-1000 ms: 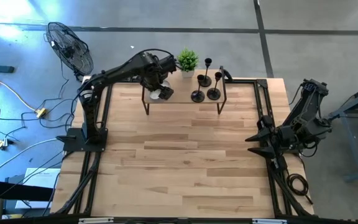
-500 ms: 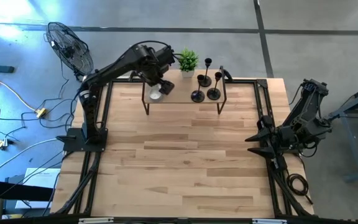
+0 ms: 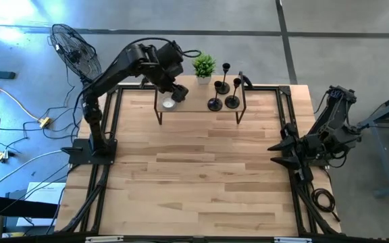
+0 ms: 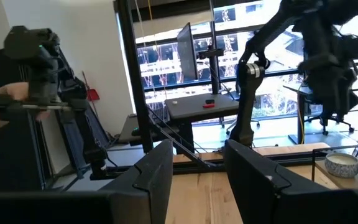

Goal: Pick & Place candle stick holders
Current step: Return to Home Position

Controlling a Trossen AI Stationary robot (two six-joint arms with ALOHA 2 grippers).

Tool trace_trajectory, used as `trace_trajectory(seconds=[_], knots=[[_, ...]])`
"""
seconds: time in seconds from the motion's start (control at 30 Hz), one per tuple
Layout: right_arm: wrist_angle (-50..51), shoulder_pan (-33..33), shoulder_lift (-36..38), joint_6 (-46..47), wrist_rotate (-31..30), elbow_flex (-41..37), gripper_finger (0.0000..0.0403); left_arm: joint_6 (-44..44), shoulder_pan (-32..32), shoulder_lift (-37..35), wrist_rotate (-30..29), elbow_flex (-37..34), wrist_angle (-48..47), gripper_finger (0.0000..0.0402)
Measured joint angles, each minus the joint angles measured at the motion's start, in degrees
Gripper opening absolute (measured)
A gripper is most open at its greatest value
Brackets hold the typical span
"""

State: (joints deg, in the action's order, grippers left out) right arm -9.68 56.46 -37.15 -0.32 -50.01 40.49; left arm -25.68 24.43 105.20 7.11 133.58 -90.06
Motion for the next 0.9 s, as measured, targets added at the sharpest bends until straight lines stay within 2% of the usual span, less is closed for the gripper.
trace_trajectory(seconds=[0.13, 0.3, 0.4, 0.5, 0.6, 0.63, 0.73, 0.9], knots=[[0.4, 0.0, 1.4, -0.1, 0.1, 0.0, 0.0137, 2.0, -3.3, -1.3, 1.6, 0.8, 0.0, 0.0302], [5.3, 0.0, 5.8, -0.1, 0.0, 0.0, 0.011, 8.8, -8.2, -1.9, 3.7, 0.8, 0.0, 0.0231], [10.9, 0.2, 9.8, 0.8, -1.8, 0.0, 0.007, 8.9, -10.6, -2.0, 4.2, 0.8, 0.0, 0.0173], [15.6, 0.9, 14.5, 1.5, -3.2, 0.0, 0.0017, 11.1, -12.6, -2.3, 7.1, 0.8, 0.0, 0.01], [18.0, 1.6, 19.1, 1.5, -3.3, 0.0, 0.0011, 14.7, -15.0, -2.5, 8.5, 0.8, 0.0, 0.0021], [18.6, 1.8, 20.7, 1.3, -3.2, 0.0, 0.0012, 15.6, -15.8, -2.6, 8.5, 0.8, 0.0, 0.0012], [19.7, 2.2, 24.5, -1.2, -3.3, 0.0, 0.0003, 18.7, -18.0, -3.6, 8.6, 0.7, 0.1, 0.002], [19.7, 2.2, 29.3, -5.6, -2.8, 0.0, 0.0001, 19.6, -18.9, -7.6, 3.8, 0.7, 0.1, 0.0003]])
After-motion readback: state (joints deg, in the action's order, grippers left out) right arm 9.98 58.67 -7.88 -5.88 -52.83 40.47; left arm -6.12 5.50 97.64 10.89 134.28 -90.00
